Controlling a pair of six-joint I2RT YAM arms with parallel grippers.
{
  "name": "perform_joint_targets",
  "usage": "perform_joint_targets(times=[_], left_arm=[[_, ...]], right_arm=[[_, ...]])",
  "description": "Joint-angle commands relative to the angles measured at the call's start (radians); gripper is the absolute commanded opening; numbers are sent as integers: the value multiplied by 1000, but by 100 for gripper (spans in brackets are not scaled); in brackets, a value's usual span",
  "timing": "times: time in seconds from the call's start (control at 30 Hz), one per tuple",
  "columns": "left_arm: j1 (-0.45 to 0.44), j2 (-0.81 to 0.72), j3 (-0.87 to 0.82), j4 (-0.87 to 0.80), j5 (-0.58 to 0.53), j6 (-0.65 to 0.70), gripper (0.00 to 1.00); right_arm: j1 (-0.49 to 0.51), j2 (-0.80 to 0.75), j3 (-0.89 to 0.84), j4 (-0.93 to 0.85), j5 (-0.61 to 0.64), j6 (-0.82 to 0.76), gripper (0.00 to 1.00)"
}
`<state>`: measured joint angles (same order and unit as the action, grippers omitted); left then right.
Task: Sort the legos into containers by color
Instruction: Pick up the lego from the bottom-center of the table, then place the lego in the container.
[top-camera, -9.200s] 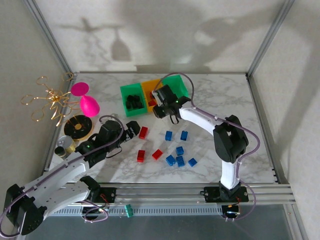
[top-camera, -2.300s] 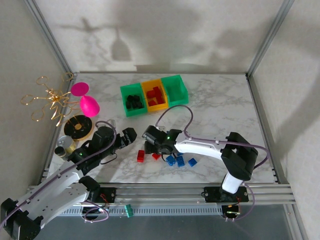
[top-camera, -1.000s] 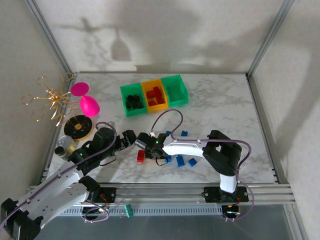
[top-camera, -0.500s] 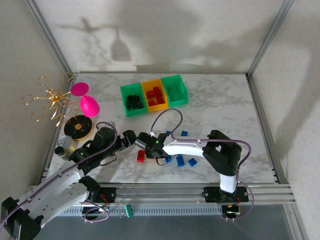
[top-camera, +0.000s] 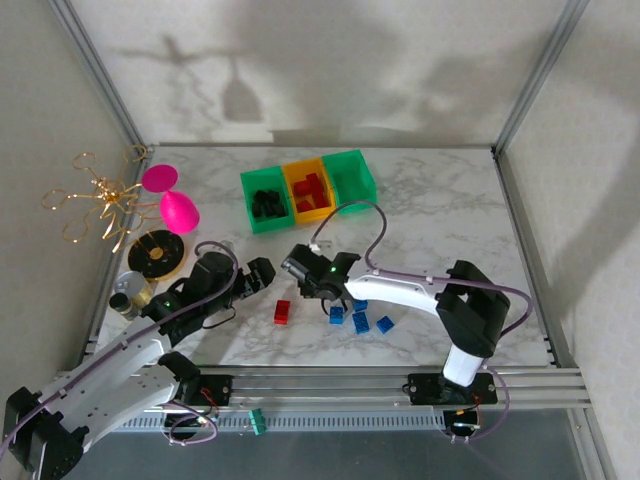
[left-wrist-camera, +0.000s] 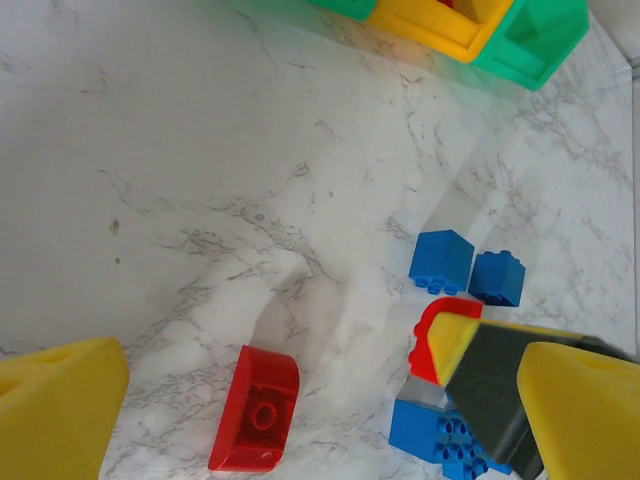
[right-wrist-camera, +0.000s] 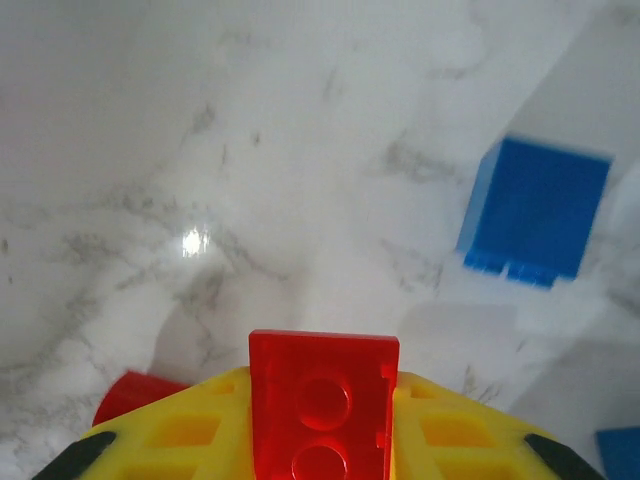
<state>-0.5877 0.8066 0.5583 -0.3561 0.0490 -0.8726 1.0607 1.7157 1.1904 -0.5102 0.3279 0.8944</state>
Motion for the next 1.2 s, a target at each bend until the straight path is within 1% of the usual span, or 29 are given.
perform_joint_targets(times=[0.0, 0.27, 0.43, 0.6, 0.73, 0.8, 0.93, 1.07, 1.17], left_arm=[[-6, 20, 41, 54, -36, -18, 100], [-6, 116, 72, 144, -54, -32, 100], [-6, 182, 85, 200, -71, -37, 100], [-6, 233, 101, 244, -94, -40, 100], [-5, 266, 133, 240, -123, -13, 100], [-1, 283, 148, 237, -126, -2, 100], [0, 302, 169, 244, -124, 7, 100], [2, 311, 177, 240, -126, 15, 100], [2, 311, 185, 234, -130, 22, 100]], right_arm=[[-48, -21, 34, 27, 58, -100, 22], [-173, 59, 148, 129, 62, -289, 22], [-249, 153, 246, 217, 41, -417, 22], [-303, 263, 367, 283, 24, -516, 22], [-331, 363, 488, 296, 43, -578, 23], [-353, 423, 559, 278, 17, -591, 23], [-361, 535, 688, 265, 38, -643, 24], [-361, 601, 769, 260, 46, -661, 29], [-362, 628, 807, 253, 44, -667, 38]])
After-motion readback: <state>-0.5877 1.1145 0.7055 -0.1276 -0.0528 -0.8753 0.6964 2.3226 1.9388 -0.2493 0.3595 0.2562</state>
